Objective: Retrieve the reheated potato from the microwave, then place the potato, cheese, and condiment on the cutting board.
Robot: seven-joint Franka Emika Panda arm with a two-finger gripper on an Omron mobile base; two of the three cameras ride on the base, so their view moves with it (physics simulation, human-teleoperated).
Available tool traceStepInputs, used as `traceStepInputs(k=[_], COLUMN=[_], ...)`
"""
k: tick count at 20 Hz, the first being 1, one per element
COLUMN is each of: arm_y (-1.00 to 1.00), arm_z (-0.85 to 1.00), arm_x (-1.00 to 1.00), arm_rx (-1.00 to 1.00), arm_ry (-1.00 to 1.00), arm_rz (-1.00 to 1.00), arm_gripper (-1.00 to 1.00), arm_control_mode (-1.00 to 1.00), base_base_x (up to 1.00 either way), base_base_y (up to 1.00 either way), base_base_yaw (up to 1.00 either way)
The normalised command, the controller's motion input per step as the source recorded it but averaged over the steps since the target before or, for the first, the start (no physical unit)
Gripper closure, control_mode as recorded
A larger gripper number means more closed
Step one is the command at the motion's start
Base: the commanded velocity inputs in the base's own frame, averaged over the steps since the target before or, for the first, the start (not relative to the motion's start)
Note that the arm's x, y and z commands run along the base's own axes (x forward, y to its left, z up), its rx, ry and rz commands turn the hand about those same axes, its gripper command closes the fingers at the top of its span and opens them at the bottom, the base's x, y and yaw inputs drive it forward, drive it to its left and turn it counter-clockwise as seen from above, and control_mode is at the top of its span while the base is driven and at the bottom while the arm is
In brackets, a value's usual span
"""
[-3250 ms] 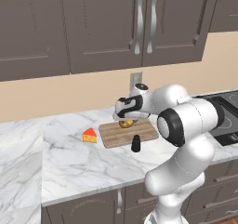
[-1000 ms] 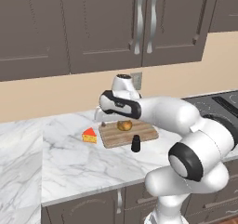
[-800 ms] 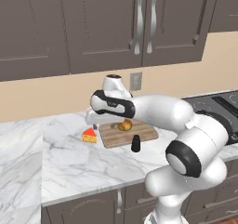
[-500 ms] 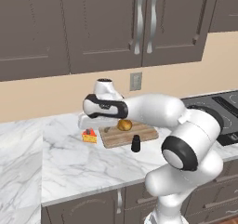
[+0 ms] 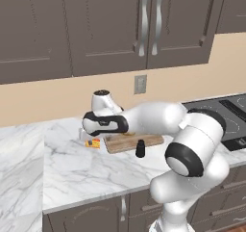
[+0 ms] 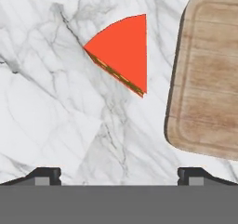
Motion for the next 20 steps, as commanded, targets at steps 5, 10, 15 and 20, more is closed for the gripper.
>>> traceStepInputs(k=[5,10,15,20], arm_y=[0.0,0.0,0.0,0.12], arm_z=[-0.06,0.0,0.0,-0.19], arm_x=[0.04,0.38,0.48,0.06], arm_rx=[-0.03,0.0,0.0,0.0], arm_ry=[-0.12,-0.01,0.0,0.0], arm_rz=[0.0,0.0,0.0,0.0], arm_gripper=[-1.0,-1.0,-1.0,-1.0], arm_control_mode=[-1.0,-1.0,-1.0,-1.0], base_base_x=[0.0,0.0,0.0,0.0], base_base_y=[0.0,0.0,0.0,0.0], base_base_yaw=[0.0,0.0,0.0,0.0])
